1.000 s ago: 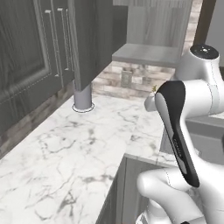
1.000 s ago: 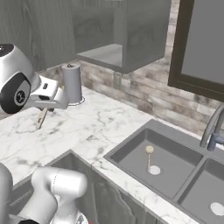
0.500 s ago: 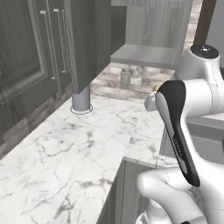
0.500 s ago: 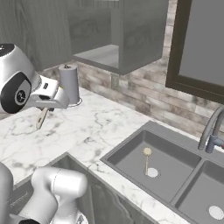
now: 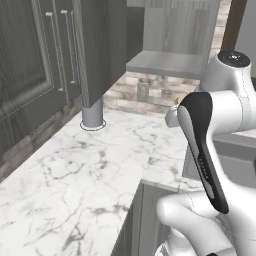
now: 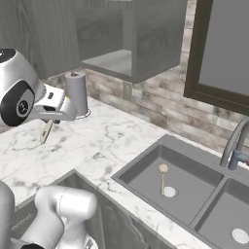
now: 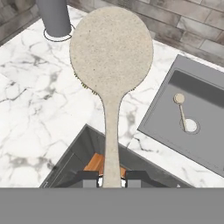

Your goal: Pick up the dish brush and dish brush from the sink, and place them back in the cabinet, and close the cabinet door.

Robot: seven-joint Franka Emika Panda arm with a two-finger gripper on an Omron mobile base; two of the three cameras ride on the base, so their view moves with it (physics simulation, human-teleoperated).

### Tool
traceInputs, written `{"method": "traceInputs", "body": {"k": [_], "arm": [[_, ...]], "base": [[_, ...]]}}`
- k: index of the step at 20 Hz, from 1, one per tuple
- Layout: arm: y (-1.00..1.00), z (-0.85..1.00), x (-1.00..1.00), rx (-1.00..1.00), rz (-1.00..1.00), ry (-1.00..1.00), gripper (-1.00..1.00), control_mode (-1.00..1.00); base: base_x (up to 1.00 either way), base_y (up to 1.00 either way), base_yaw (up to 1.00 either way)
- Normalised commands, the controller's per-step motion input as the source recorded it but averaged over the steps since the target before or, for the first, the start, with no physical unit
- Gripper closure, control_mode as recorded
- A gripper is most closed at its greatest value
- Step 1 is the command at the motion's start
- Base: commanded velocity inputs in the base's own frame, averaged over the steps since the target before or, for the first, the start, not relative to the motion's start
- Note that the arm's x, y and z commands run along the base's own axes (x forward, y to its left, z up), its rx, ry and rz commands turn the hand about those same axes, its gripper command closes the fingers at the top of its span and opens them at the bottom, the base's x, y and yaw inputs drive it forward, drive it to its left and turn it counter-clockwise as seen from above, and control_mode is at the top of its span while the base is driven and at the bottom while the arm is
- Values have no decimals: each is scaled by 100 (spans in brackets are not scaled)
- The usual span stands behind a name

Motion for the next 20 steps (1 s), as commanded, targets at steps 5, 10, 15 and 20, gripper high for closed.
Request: {"method": "traceInputs", "body": {"k": [5, 10, 15, 20], "arm": [[0, 0, 3, 0, 0, 0, 100, -100], [0, 16, 11, 0, 0, 0, 100, -100], [0, 44, 28, 0, 0, 0, 100, -100], [0, 40, 40, 0, 0, -1, 100, -100]], "base": [[5, 0, 0], [0, 0, 0], [0, 0, 0], [0, 0, 0]]}}
